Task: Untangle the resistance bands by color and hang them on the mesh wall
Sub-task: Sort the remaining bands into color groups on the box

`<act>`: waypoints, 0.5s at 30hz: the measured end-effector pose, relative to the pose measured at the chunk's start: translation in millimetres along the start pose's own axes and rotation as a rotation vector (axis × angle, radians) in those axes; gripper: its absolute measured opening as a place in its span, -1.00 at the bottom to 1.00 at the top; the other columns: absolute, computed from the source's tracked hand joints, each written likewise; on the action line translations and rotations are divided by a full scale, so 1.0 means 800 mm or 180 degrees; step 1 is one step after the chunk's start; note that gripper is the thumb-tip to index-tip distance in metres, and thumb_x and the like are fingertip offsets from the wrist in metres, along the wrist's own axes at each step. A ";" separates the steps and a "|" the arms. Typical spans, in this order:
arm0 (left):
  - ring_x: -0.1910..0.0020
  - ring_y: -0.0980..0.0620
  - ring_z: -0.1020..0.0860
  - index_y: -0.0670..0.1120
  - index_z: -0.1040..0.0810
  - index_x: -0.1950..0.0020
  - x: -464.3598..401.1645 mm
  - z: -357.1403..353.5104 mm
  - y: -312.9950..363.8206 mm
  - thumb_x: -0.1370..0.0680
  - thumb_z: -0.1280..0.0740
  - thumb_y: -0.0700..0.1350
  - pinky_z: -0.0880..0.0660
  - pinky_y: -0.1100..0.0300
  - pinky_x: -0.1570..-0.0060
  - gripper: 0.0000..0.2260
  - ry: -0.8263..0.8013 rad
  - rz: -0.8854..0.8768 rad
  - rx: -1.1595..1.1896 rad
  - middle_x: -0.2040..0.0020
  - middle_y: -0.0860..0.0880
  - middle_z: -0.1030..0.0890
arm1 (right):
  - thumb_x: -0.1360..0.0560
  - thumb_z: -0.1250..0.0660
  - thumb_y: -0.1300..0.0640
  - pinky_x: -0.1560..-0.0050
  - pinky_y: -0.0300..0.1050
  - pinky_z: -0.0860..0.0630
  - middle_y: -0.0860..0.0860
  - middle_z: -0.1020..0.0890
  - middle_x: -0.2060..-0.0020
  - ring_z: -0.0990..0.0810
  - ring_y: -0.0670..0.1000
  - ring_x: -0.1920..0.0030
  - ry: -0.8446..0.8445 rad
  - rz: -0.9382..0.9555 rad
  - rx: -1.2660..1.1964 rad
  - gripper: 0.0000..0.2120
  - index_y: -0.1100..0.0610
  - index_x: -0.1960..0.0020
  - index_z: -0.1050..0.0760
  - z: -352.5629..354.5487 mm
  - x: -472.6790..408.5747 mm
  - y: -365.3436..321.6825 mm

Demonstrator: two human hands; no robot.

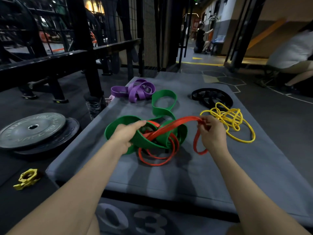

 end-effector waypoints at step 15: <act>-0.27 -0.12 -0.48 -0.28 -0.50 -0.25 0.020 -0.036 0.005 -0.44 -0.16 -0.54 -0.35 -0.01 -0.36 -0.57 -0.0528 -0.1949 -0.0772 -0.25 -0.17 -0.52 | -0.41 -0.37 0.25 0.10 0.00 -0.51 0.09 -0.66 0.10 -0.60 0.19 0.07 -0.1057 0.1423 0.0750 -0.81 0.05 0.06 -0.68 -0.024 0.026 -0.037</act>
Point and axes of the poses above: each hand's wrist, its own x-axis away from the middle knuckle, its own z-axis out of the back of the hand, y = z × x, the point moved 2 cm from there along -x, towards the middle knuckle
